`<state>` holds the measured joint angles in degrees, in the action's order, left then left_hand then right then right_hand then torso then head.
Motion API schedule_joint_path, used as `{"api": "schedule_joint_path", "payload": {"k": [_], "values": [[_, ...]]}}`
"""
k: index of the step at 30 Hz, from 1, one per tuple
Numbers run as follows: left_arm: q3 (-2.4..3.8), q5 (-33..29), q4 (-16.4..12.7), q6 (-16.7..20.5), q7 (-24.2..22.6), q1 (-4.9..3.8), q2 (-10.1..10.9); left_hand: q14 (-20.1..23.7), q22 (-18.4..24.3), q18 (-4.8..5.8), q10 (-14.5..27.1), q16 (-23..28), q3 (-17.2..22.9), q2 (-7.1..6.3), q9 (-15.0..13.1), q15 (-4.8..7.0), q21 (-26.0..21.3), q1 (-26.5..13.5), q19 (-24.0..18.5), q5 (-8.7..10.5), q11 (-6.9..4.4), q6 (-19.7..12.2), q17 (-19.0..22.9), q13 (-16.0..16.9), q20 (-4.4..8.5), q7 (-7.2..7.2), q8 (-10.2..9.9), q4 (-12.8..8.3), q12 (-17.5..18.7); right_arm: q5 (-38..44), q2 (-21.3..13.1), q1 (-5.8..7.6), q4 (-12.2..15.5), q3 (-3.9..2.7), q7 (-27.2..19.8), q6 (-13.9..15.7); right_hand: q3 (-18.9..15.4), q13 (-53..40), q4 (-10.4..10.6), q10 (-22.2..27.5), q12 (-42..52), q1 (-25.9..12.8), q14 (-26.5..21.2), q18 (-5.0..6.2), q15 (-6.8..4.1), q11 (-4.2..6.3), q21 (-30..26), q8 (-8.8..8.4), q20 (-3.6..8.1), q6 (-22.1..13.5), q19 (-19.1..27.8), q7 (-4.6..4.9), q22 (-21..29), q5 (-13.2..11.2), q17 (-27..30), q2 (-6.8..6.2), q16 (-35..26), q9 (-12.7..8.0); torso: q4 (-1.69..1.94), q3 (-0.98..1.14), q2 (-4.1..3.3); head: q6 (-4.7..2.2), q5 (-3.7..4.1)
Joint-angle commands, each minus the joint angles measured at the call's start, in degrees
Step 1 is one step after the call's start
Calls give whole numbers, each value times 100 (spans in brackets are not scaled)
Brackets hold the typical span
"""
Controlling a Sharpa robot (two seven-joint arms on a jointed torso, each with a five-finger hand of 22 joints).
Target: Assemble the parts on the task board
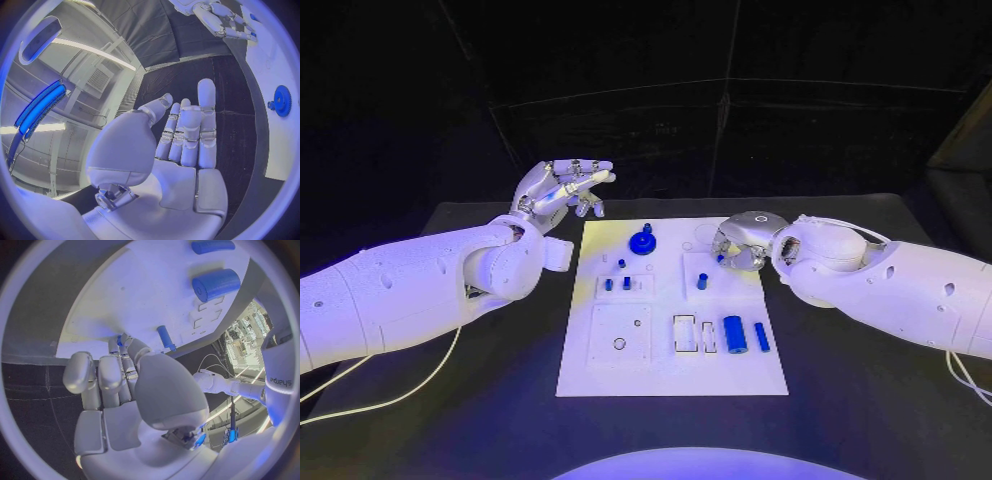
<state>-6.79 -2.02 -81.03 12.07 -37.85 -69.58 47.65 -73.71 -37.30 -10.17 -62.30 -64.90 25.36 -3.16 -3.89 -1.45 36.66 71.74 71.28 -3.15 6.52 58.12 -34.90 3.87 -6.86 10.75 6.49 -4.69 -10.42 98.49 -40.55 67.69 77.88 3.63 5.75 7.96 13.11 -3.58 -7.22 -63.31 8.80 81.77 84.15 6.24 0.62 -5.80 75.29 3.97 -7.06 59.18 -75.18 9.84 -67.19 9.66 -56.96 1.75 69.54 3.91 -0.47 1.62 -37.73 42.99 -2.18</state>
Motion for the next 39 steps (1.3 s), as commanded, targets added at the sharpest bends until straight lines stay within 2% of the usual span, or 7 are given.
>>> {"api": "schedule_joint_path", "payload": {"k": [1, 5, 14, 21, 25, 31, 39], "values": [[5, -48, 3, -133, 5, -7, -2, 46, 16, -31, 54, 45, -36, 4, 5, 7, -32, -61, -50, -34, 7, -44, 24, 1, -8, 4, 12, 2, -40, -68, 22, 10, -30, -2, -36, -285, 137, -2, -2, -101, -45, -104, 48, -94, 9, 8, 46, 13, 18, 81, -40, -6, -33, -42, -5, -24, 30, 7, 2, -3, 1, 16, 5], [4, -46, 6, -216, 76, -8, -5, 75, 45, -35, 104, 61, 137, 139, 2, 18, -67, 149, -46, -77, 7, -75, 68, -3, 5, 10, 30, -118, -58, -76, 47, 9, -72, -2, -7, -407, 395, -2, -15, -178, -119, -189, 43, -96, -3, 19, 60, -5, 32, 145, -41, -20, -48, -55, 5, -59, 45, 2, 4, -2, 0, 27, 5], [1, -43, 9, -314, 172, -8, -5, 93, 53, -31, 122, 77, 153, 124, 3, 11, -77, 147, -46, -78, 17, -92, 111, -4, 3, 22, 34, -136, -64, -75, 77, 4, -112, -2, 53, -343, 866, -5, -47, -285, -224, -285, 38, -100, -12, 30, 84, -15, 44, 223, -46, -27, -76, -133, 16, -104, 68, 1, 3, -2, 3, 45, 0], [1, -41, 26, -335, 218, -8, -3, 103, 57, -30, 134, 86, 158, 115, 4, 7, -83, 144, -47, -77, 22, -103, 131, -5, 2, 28, 34, -143, -66, -50, 78, -2, -89, -3, 56, 150, 1349, -13, -93, -444, -262, -315, 44, -121, -35, 55, 164, -1, 66, 346, -103, -46, -186, -245, -2, -116, 109, 13, 1, 2, 5, 58, 0], [0, -41, 33, -338, 242, -8, 1, 111, 61, -28, 144, 91, 160, 112, 5, 4, -87, 138, -49, -77, 27, -113, 143, -6, 0, 33, 34, -145, -67, -47, 13, -4, -15, -4, 39, 418, 1467, -13, -121, -463, -280, -314, 45, -127, -37, 62, 188, -6, 70, 360, -118, -47, -216, -245, -7, -144, 121, 12, -2, 2, 9, 68, -5], [0, -41, 37, -340, 266, -8, 11, 124, 66, -27, 158, 103, 162, 106, 5, -1, -94, 127, -53, -76, 33, -125, 169, -6, -3, 39, 35, -145, -69, -113, -182, -3, 206, -8, 4, 795, 1543, -11, -142, -465, -300, -326, 48, -132, -36, 60, 207, -10, 71, 366, -131, -44, -243, -244, -19, -188, 135, 11, 0, -4, 18, 69, -10], [-1, -41, 91, -339, 287, -9, 22, 140, 71, -25, 172, 116, 165, 101, 6, -6, -102, 120, -57, -75, 38, -138, 197, -7, -6, 44, 35, -148, -71, -264, -486, 4, 679, -29, -16, 1148, 1608, -10, -162, -465, -325, -359, 51, -138, -31, 52, 228, -17, 68, 363, -144, -36, -270, -245, -33, -268, 151, 7, 3, -6, 13, 38, 1]]}}
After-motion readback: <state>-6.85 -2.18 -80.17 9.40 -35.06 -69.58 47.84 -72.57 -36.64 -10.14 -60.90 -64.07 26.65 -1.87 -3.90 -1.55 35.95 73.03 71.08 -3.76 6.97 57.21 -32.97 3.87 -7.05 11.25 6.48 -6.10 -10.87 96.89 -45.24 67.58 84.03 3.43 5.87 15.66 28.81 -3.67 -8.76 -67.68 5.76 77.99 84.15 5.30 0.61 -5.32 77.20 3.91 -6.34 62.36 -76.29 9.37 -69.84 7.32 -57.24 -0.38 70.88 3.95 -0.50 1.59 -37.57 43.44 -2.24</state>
